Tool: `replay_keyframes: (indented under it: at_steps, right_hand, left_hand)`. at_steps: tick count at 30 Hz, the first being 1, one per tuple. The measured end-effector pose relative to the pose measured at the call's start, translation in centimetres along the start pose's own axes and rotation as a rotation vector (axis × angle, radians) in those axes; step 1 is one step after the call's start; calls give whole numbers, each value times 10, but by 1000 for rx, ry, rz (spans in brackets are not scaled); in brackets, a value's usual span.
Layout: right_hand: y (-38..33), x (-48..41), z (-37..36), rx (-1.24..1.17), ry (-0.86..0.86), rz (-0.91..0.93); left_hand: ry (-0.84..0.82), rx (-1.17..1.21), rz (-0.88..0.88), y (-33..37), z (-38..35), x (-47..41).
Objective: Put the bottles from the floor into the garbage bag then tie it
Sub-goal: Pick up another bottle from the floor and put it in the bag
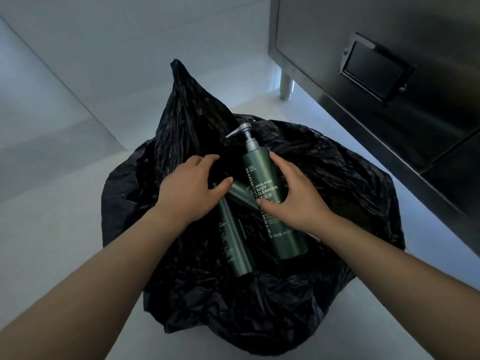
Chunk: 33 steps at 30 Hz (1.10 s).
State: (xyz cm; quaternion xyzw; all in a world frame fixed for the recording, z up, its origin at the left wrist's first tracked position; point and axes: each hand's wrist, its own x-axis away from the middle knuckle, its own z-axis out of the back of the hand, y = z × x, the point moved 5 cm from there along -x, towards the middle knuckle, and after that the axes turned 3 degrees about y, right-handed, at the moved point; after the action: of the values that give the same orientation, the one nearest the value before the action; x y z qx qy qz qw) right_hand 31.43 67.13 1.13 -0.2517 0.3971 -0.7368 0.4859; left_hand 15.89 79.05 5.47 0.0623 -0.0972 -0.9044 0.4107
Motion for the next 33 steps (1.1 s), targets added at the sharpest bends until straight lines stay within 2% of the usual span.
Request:
replay_keyframes:
  at_steps: [3, 8, 25, 29, 33]
  right_hand:
    - [6, 3, -13, 27, -18, -14]
    - [15, 21, -33, 18, -33, -68]
    - [42, 5, -78, 38, -35, -52]
    - [49, 2, -70, 72, -60, -106]
    - [41, 0, -46, 47, -60, -48]
  left_hand:
    - [-22, -37, -9, -5, -3, 3]
    - [-63, 30, 66, -19, 0, 18]
    - [-60, -25, 38, -37, -13, 33]
    - [-57, -33, 62, -41, -9, 35]
    - [-63, -56, 27, -30, -13, 36]
